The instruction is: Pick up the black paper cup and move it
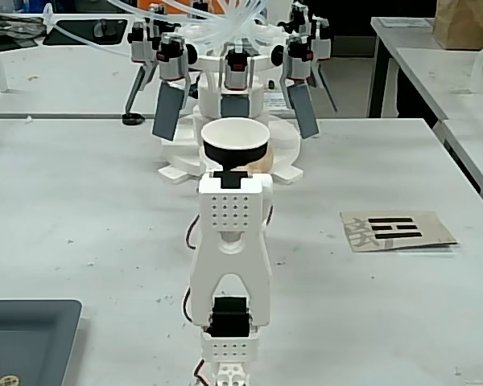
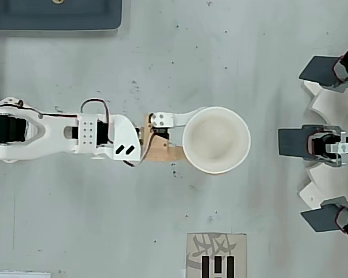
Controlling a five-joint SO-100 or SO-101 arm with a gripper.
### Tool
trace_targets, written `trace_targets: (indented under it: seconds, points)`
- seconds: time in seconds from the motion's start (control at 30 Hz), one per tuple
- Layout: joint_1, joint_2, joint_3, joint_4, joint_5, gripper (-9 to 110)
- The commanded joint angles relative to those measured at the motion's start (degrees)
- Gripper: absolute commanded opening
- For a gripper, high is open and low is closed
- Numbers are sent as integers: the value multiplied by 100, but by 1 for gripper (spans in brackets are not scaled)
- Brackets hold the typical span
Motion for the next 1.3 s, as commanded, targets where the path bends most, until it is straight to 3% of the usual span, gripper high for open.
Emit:
trace_targets:
  seconds: [0.0, 0.67, 1.27]
  points:
    - [53, 0, -624, 123, -26, 12]
    - [149, -668, -2065, 826, -44, 12]
    - [44, -686, -2083, 914, -53, 12]
